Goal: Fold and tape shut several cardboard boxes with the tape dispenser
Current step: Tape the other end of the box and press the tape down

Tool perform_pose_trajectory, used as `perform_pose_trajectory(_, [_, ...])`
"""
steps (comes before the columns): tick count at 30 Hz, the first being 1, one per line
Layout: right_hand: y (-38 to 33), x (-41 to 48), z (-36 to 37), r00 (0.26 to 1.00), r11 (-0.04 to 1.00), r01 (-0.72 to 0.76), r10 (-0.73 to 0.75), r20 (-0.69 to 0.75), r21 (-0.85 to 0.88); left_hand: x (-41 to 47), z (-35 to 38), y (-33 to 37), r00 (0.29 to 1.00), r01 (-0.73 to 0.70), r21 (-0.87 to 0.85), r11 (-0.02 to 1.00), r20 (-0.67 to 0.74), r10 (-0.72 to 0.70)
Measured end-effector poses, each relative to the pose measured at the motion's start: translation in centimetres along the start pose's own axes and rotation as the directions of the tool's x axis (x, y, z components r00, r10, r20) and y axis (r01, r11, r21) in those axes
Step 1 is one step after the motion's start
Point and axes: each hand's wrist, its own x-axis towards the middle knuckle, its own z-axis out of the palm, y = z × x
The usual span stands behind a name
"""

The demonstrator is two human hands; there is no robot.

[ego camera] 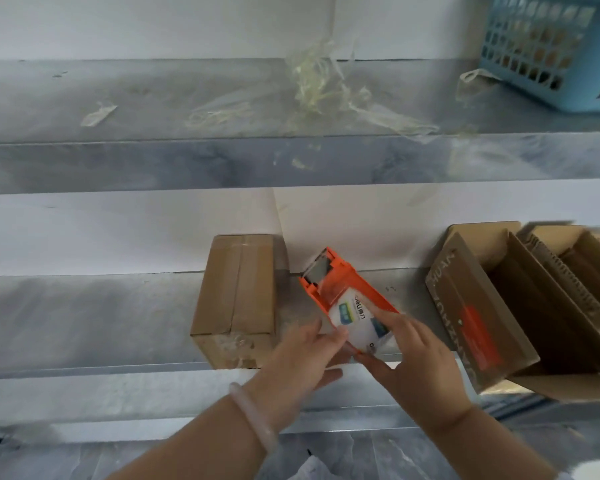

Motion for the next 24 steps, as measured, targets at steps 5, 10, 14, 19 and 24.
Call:
perform_pose_trajectory(5, [-0.4,-0.5,0.3,0.974,0.976,0.217,-0.218,-0.058,-0.03,2.0,1.1,0.8,0.999,-0.036,-0.348,0.937,-0.027,0.029])
perform_pose_trajectory(10, [-1.3,0.1,-0.8,0.968,0.957,0.25,-0.246,-0.045,0.15,2.6,0.5,0.1,0.997,-0.03,-0.356,0.934,-0.078,0.002])
perform_pose_trajectory(14, [-2.2,2.4,-3.1,0.915,0.808,-0.349,0.404,-0.015,0.475,2.4,-0.7,0.3,0.999,-0.027,-0.371,0.928,-0.03,0.017])
perform_pose_trajectory(19, [-1.9,6.8,-3.5,0.509,0.019,-0.844,0.343,0.79,0.536,1.9,-1.5,0.4,0.993,-0.074,-0.38,0.922,0.057,0.104])
perform_pose_trajectory(24, [-1.6,5.4,-2.9,0.584,-0.192,-0.798,-0.017,0.811,0.571,1.3,-2.2,1.1,0.97,-0.13,-0.336,0.933,0.152,0.189])
